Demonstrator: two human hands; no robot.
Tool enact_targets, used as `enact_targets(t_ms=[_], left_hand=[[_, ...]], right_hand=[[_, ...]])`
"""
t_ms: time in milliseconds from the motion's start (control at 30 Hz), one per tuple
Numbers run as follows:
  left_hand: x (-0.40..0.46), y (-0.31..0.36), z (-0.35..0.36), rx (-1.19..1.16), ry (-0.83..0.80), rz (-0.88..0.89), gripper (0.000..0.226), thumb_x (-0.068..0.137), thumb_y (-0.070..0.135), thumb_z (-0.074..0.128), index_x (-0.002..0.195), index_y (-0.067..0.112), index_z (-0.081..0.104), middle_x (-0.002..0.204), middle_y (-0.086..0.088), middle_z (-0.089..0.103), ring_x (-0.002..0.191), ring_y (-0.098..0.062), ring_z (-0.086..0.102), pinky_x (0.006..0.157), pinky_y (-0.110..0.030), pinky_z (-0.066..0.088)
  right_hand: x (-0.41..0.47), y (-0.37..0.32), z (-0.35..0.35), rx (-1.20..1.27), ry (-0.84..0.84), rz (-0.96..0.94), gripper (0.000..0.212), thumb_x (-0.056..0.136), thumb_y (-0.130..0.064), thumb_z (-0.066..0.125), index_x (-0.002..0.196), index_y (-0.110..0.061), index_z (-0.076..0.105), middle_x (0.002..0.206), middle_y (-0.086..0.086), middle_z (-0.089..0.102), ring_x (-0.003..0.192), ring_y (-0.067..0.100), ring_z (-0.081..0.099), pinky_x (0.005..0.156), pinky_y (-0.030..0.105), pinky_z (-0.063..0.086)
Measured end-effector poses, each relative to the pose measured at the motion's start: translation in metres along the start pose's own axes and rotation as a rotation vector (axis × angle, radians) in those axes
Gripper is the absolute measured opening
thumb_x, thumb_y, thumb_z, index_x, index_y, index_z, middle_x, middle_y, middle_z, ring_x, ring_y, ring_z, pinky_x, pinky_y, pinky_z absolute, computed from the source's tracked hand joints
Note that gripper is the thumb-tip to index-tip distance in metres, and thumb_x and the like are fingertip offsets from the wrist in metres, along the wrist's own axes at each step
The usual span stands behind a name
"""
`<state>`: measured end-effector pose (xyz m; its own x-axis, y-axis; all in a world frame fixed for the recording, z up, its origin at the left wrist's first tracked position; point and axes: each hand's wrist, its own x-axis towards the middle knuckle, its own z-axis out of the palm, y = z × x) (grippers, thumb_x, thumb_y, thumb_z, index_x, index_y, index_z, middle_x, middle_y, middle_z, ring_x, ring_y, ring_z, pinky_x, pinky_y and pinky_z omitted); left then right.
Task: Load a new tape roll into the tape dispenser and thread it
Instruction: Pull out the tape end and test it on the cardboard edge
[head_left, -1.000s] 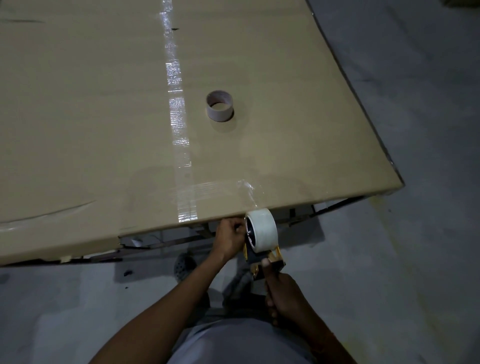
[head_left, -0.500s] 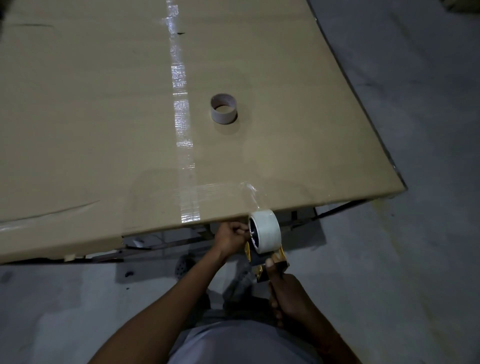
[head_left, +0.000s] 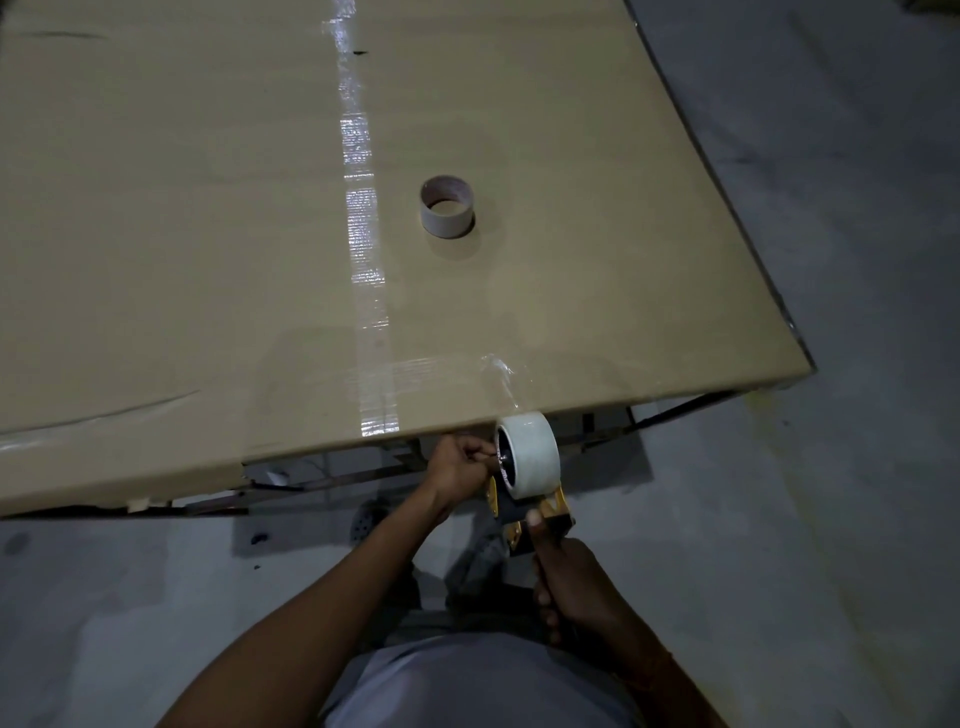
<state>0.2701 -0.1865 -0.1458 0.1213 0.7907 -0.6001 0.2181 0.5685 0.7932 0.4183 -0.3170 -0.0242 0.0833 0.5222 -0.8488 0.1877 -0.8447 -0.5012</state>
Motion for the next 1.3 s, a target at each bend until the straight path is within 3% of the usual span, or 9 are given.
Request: enact_targets(t_ms=[200,367,467,667,800,933,1033,1200,1300], left_hand=[[0.008,-0.008,-0.006,0.008,-0.035,0.001,0.034,0.087,-0.013,0.077,0.073,0.018,0.075,0.085,-0.016,0.068,0.082,-0.021,0.057,0.079,-0.033,0.047],[0.012,-0.008,-0.010,0.068,-0.113,0.028,0.032,0.091,-0.013,0.074,0.079,0.015,0.065,0.068,-0.002,0.053,0.049,0.008,0.047,0.055,-0.009,0.040],[0.008,-0.003,-0.010,0.084,-0.144,0.066,0.031,0.095,-0.015,0.068,0.082,0.012,0.059,0.068,-0.002,0.046,0.045,0.008,0.044,0.053,-0.007,0.036],[0.006,-0.006,-0.013,0.138,-0.152,0.122,0.022,0.093,-0.015,0.068,0.089,0.006,0.061,0.071,-0.004,0.046,0.064,-0.008,0.039,0.056,-0.011,0.034],[0.002,-0.004,-0.013,0.125,-0.186,0.136,0.029,0.096,-0.011,0.067,0.082,0.014,0.060,0.067,0.002,0.042,0.059,0.001,0.038,0.060,-0.018,0.032],[0.001,-0.005,-0.011,0.115,-0.196,0.130,0.014,0.088,0.026,0.073,0.096,0.015,0.071,0.089,-0.008,0.065,0.088,-0.019,0.059,0.081,-0.036,0.049],[-0.003,-0.001,-0.010,0.178,-0.207,0.129,0.015,0.094,0.022,0.068,0.104,0.033,0.069,0.108,0.000,0.075,0.109,-0.020,0.068,0.101,-0.045,0.055],[0.013,-0.017,-0.009,0.225,-0.202,0.130,0.029,0.079,0.057,0.060,0.095,0.035,0.069,0.110,-0.025,0.075,0.100,-0.029,0.072,0.096,-0.057,0.057],[0.020,-0.021,-0.010,0.257,-0.197,0.130,0.035,0.078,0.057,0.059,0.094,0.028,0.070,0.103,-0.028,0.074,0.086,-0.020,0.065,0.088,-0.059,0.058]], right_hand=[[0.004,0.005,-0.002,0.021,-0.019,-0.017,0.073,0.091,-0.085,0.041,0.072,-0.015,0.050,0.057,0.005,0.046,0.041,0.018,0.042,0.046,0.027,0.036],[0.004,0.009,-0.002,0.042,-0.033,-0.026,0.074,0.089,-0.088,0.041,0.066,-0.018,0.054,0.057,0.007,0.047,0.041,0.020,0.041,0.046,0.027,0.036],[0.004,0.010,-0.001,0.031,-0.017,-0.040,0.075,0.091,-0.087,0.040,0.057,-0.022,0.054,0.056,0.007,0.048,0.040,0.020,0.043,0.046,0.027,0.038],[0.003,0.007,-0.003,0.021,-0.019,-0.034,0.075,0.092,-0.085,0.041,0.064,-0.017,0.057,0.057,0.006,0.051,0.041,0.019,0.045,0.045,0.026,0.039],[0.001,0.005,-0.004,0.008,-0.026,-0.040,0.077,0.091,-0.085,0.040,0.070,-0.012,0.054,0.057,0.007,0.049,0.039,0.018,0.044,0.045,0.025,0.038],[0.000,0.004,-0.006,0.009,-0.022,-0.039,0.077,0.091,-0.086,0.040,0.068,-0.014,0.052,0.058,0.007,0.047,0.040,0.018,0.043,0.044,0.024,0.037],[-0.001,0.003,-0.006,0.006,-0.029,-0.033,0.078,0.092,-0.085,0.039,0.069,-0.012,0.052,0.060,0.010,0.046,0.040,0.018,0.042,0.044,0.024,0.036],[-0.002,0.001,-0.006,0.030,-0.037,-0.030,0.074,0.092,-0.085,0.040,0.062,-0.018,0.049,0.056,0.005,0.045,0.040,0.018,0.040,0.044,0.023,0.034],[-0.001,0.001,-0.007,0.006,-0.040,-0.043,0.078,0.090,-0.088,0.038,0.058,-0.018,0.049,0.057,0.009,0.046,0.040,0.019,0.042,0.045,0.024,0.036]])
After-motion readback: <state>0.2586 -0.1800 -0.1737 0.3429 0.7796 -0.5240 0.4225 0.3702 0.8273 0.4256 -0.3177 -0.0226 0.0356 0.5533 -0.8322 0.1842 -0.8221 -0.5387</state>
